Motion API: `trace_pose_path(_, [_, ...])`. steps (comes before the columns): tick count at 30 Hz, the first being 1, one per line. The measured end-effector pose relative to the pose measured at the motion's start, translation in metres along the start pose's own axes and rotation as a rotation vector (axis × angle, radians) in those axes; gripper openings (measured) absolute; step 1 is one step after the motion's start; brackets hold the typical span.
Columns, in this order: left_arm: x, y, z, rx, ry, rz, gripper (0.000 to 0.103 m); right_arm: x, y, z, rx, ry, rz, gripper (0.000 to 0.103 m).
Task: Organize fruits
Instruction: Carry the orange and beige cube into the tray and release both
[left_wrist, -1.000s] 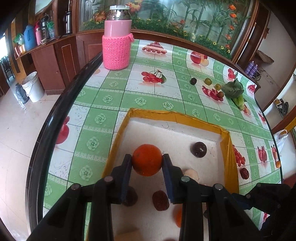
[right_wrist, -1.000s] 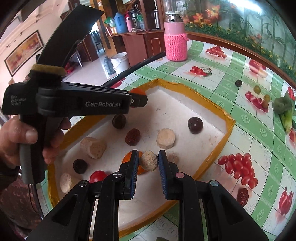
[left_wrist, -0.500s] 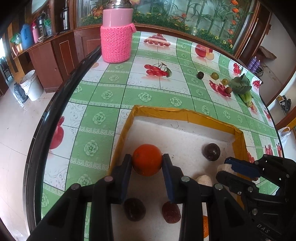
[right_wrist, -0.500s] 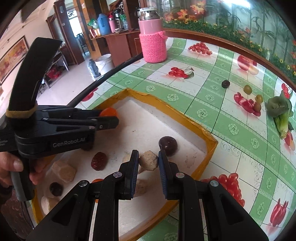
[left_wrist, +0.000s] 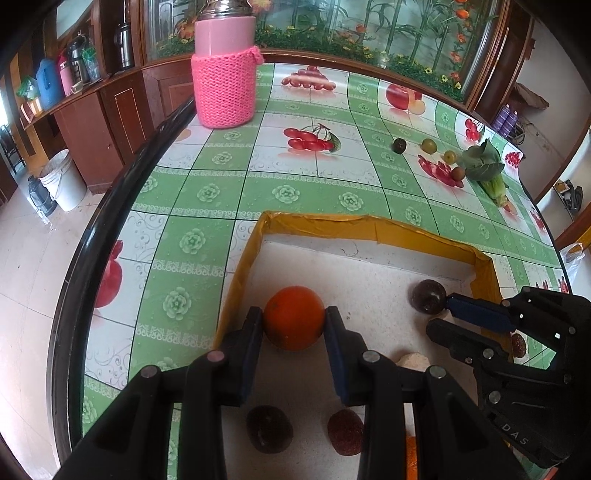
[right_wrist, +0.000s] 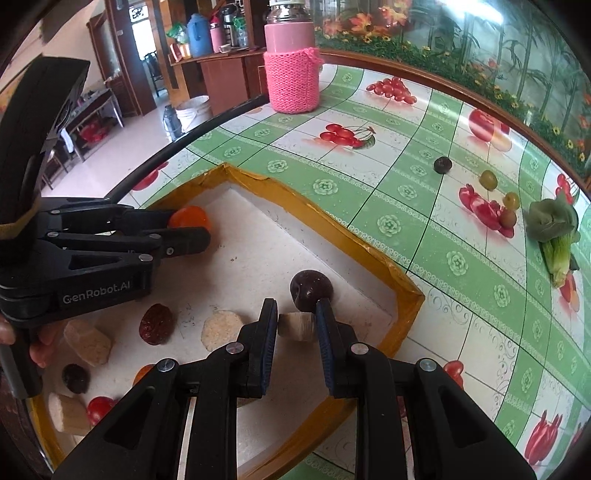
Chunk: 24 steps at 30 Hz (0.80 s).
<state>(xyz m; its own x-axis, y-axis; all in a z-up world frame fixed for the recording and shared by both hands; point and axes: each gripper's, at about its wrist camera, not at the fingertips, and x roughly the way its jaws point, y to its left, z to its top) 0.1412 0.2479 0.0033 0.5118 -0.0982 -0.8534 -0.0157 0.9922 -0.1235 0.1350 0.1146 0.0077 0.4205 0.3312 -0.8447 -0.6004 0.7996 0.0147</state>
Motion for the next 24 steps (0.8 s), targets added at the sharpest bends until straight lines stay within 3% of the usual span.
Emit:
trace_pose_path(3, [0.0, -0.001, -0.001, -0.006, 0.002, 0.004, 0.037, -0.001, 0.0, -0.001, 0.0, -0.005, -0.009, 0.022])
trace_pose_path(7, [-0.002, -0.001, -0.003, -0.012, 0.013, 0.009, 0.038, -0.01, 0.001, -0.003, 0.004, -0.02, -0.023, 0.031])
trace_pose_path(9, [-0.004, -0.001, -0.005, -0.015, 0.013, 0.013, 0.042, -0.017, 0.003, -0.008, 0.003, -0.027, -0.023, 0.032])
trace_pose_path(13, [-0.014, -0.003, -0.01, -0.021, 0.003, 0.013, 0.051, -0.036, 0.009, -0.021, -0.012, -0.047, -0.041, 0.033])
trace_pose_path(17, [-0.027, -0.01, -0.015, -0.013, -0.024, 0.043, 0.072, -0.058, 0.016, -0.034, -0.01, -0.078, -0.045, 0.041])
trace_pose_path(20, [-0.037, -0.013, -0.02, -0.013, -0.035, 0.045, 0.077, -0.077, 0.02, -0.048, 0.015, -0.101, -0.048, 0.054])
trace_pose_path(24, [-0.053, -0.016, -0.031, -0.03, -0.042, 0.056, 0.08, -0.093, 0.02, -0.068, 0.058, -0.102, -0.038, 0.056])
